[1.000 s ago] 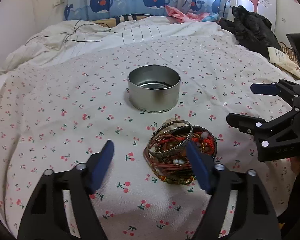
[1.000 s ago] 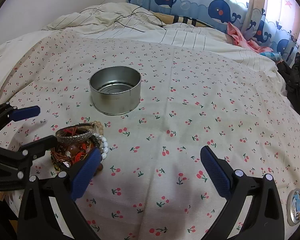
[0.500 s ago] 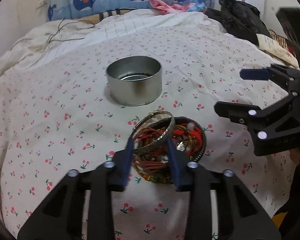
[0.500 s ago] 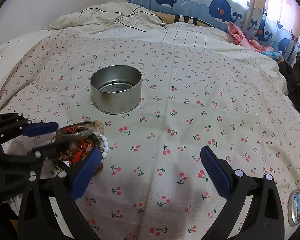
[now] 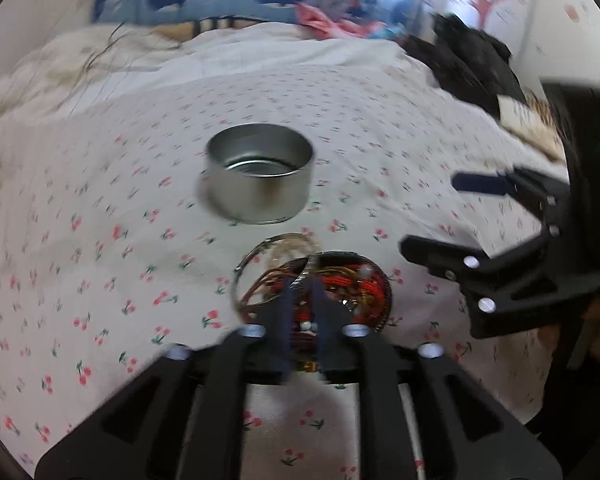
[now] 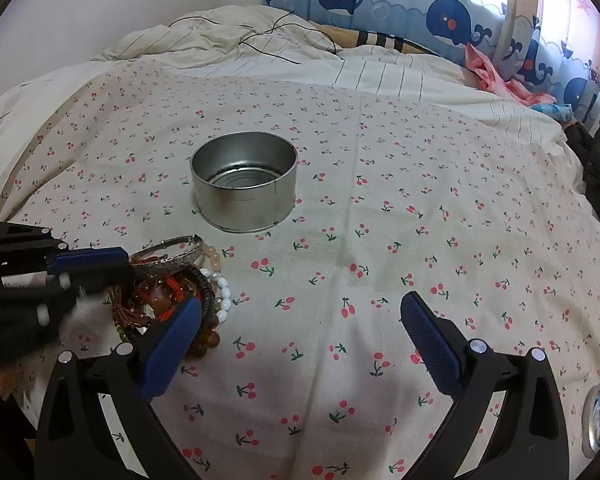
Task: Organize jewelry
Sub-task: 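Lift the silver bangle with the left tool while the right tool grasps the black braided bracelet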
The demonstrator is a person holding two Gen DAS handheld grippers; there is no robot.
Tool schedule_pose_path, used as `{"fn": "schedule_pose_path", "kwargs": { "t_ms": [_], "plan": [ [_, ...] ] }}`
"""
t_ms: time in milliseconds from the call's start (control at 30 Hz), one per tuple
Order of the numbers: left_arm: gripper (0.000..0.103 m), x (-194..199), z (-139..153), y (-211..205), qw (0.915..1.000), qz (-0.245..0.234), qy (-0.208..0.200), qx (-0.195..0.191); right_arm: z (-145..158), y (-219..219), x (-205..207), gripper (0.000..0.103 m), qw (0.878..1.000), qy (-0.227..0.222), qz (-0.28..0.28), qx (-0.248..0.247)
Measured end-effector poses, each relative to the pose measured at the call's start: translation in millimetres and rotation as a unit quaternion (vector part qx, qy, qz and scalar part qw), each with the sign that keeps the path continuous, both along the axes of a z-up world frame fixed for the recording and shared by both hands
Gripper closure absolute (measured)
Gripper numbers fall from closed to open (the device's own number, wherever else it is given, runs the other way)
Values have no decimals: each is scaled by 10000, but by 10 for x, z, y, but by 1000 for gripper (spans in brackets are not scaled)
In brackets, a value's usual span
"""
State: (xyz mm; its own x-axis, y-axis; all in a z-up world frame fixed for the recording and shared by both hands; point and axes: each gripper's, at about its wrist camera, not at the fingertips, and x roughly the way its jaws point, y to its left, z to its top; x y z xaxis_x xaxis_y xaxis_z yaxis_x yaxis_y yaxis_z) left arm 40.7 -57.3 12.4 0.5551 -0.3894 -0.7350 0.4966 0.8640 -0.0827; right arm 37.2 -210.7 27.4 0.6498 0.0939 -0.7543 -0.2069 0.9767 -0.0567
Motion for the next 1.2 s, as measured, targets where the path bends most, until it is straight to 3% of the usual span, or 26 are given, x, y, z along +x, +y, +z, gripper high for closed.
{"fn": "schedule_pose_path", "kwargs": {
  "t_ms": [133, 167, 200, 300, 433, 600, 700, 767, 800, 833, 900, 1067, 1100, 1133, 1167, 1200],
  "plan": [
    [73, 61, -64, -54, 9998, 61, 53, 205, -4, -10, 8, 7, 10000, 2, -11, 18],
    [76, 75, -66, -48, 9997, 70, 70, 230, -4, -15, 11, 7, 10000, 7, -9, 25],
    [89, 90, -67, -39, 9996, 118, 50, 265, -3, -13, 14, 7, 10000, 3, -6, 27],
    [103, 123, -30, 21, 9999, 56, 163, 7, 1, -13, 23, 7, 10000, -10, 11, 35],
    [103, 177, -27, 131, 9987, 166, 366, -320, 0, -14, 59, 7, 9999, 24, 29, 141],
    [103, 269, 51, 434, 9929, 647, 439, -896, 18, 48, 71, 7, 9997, 11, 202, 158],
    [103, 410, -65, 592, 9822, 793, 1052, -1336, -5, 70, 92, 7, 9998, 49, 175, 113],
    [99, 516, -207, 644, 9718, 903, 1502, -1580, -10, 73, 94, 7, 9997, 58, 175, 142],
    [89, 549, -254, 649, 9687, 965, 1597, -1637, -8, 86, 95, 7, 9997, 50, 188, 145],
    [66, 590, -291, 643, 9669, 1056, 1655, -1631, -9, 93, 94, 7, 9997, 41, 193, 139],
    [43, 630, -342, 590, 9662, 1120, 1686, -1593, -26, 104, 104, 7, 9997, 53, 215, 138],
    [43, 779, -463, 381, 9715, 1307, 1615, -1139, -26, 83, 113, 7, 9996, 58, 210, 197],
    [57, 796, -468, 361, 9733, 1341, 1576, -992, -25, 74, 113, 7, 9996, 63, 205, 197],
    [89, 802, -478, 316, 9763, 1373, 1506, -724, -20, 63, 114, 7, 9996, 50, 197, 188],
    [98, 822, -479, 316, 9767, 1281, 1567, -709, -17, 52, 116, 7, 9997, 36, 179, 181],
    [98, 834, -482, 345, 9744, 1265, 1664, -829, -12, 31, 126, 7, 9997, 33, 157, 200]
  ]
}}
